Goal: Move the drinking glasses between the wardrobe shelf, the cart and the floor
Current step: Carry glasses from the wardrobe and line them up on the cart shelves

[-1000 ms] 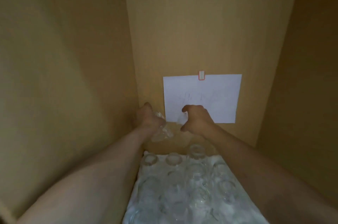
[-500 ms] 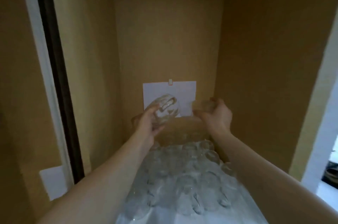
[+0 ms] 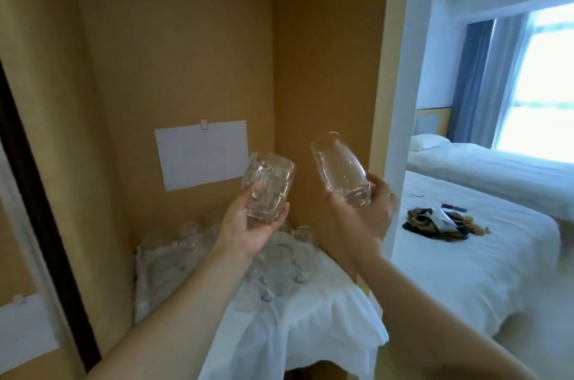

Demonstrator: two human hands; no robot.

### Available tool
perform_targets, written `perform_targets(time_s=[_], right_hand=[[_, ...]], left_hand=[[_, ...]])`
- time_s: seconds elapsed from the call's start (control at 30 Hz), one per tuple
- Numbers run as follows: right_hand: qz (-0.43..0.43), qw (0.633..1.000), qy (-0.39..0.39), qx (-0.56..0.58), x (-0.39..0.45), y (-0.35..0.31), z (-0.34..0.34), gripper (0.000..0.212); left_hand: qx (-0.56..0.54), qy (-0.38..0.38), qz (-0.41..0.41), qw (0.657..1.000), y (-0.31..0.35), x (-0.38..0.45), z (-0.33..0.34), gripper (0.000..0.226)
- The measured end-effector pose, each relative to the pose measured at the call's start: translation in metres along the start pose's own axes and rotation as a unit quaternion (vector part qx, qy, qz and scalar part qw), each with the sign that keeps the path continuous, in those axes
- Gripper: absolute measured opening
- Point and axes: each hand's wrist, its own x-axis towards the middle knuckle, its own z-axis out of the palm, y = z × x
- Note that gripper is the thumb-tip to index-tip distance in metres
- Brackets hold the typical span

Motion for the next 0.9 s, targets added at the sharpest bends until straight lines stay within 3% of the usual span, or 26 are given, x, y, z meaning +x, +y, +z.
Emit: perform_targets(time_s=[0.2,0.33,0.47,0.57,0.6,0.67,0.73,0.83,0.9], right_hand=[[-0.015,0.996,0.061,0.059,0.022,0.013,-0.05,0.077],[-0.027,0.994,0.098,0.031,0.052,0.026,-0.107,0.088],[-0.029,0.989,0.138,-0.035,0.081,0.039,-0.171,0.095],[-0.023,0.987,0.157,-0.035,0.1,0.047,-0.221,0.097],[-0.02,0.986,0.162,-0.03,0.105,0.051,-0.238,0.097],[-0.016,0.985,0.171,-0.022,0.118,0.059,-0.277,0.097],[-0.008,0.983,0.183,-0.015,0.131,0.066,-0.315,0.095],[0.001,0.976,0.215,0.019,0.152,0.077,-0.373,0.093],[0.01,0.972,0.23,0.038,0.165,0.086,-0.407,0.089]], left_hand=[[0.112,-0.09,-0.057,0.988,-0.065,0.003,0.038,0.061],[0.166,-0.114,-0.087,0.976,-0.129,0.01,0.07,0.053],[0.208,-0.129,-0.148,0.958,-0.199,0.014,0.103,0.067],[0.298,-0.19,-0.098,0.93,-0.249,0.014,0.125,0.115],[0.306,-0.203,-0.105,0.924,-0.265,0.015,0.131,0.116],[0.235,-0.237,-0.203,0.921,-0.301,0.02,0.149,0.076],[0.243,-0.281,-0.209,0.905,-0.337,0.028,0.16,0.056],[0.166,-0.312,-0.305,0.884,-0.394,0.031,0.185,0.073],[0.187,-0.311,-0.302,0.882,-0.432,0.03,0.204,0.086]])
